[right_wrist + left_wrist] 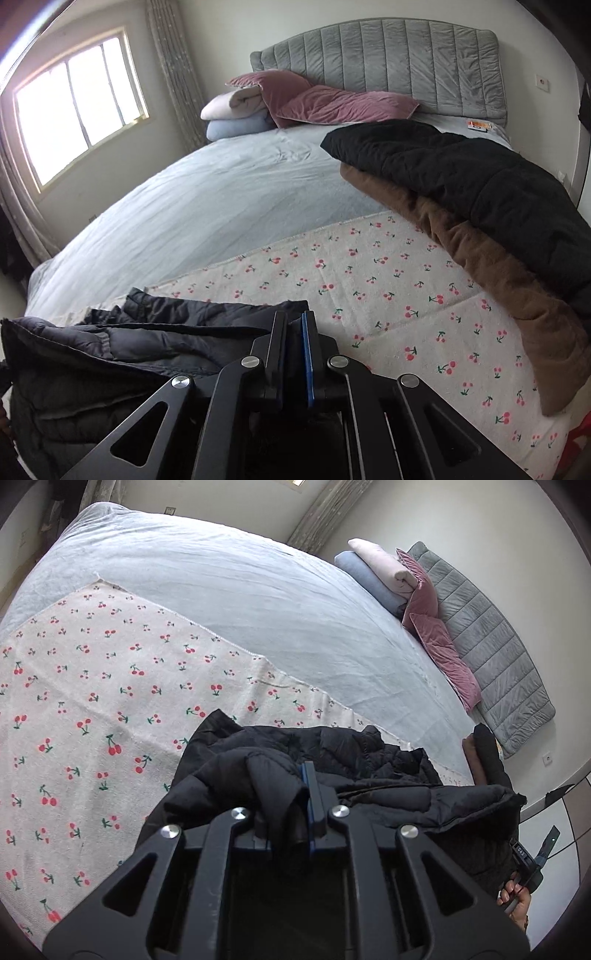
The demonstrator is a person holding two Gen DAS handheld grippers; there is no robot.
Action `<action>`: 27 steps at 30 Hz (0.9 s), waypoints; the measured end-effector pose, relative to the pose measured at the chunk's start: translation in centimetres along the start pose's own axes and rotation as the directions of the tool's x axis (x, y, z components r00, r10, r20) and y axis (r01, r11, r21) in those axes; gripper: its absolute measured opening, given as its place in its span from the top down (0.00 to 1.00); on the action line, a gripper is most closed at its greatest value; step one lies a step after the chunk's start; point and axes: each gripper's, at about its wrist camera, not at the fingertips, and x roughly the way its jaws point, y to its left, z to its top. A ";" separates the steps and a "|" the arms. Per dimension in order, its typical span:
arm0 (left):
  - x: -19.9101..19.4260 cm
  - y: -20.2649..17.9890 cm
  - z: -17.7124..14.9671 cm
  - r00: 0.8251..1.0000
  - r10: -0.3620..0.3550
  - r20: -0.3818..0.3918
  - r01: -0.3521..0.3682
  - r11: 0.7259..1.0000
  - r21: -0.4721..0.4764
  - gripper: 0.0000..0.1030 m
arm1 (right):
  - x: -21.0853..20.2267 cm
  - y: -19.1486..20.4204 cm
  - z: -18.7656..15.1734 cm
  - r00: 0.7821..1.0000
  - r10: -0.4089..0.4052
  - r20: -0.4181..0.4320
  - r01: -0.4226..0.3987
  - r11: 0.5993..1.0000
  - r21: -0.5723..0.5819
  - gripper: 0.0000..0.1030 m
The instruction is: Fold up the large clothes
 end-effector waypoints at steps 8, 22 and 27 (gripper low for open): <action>-1.3 -0.6 -0.8 1.000 0.026 -0.015 -0.025 0.999 0.043 0.61 | 0.1 -1.1 -1.9 0.998 -0.029 -0.056 0.029 1.000 0.002 0.72; -11.8 -5.1 -7.3 0.996 0.079 0.045 -0.091 0.890 0.446 0.18 | -11.7 1.1 -6.5 0.991 0.111 -0.073 -0.120 0.983 -0.137 0.31; -10.0 -7.9 -11.0 0.994 0.096 -0.052 -0.045 0.793 0.607 0.18 | -10.1 5.7 -9.2 0.978 0.092 -0.186 -0.143 0.948 -0.284 0.31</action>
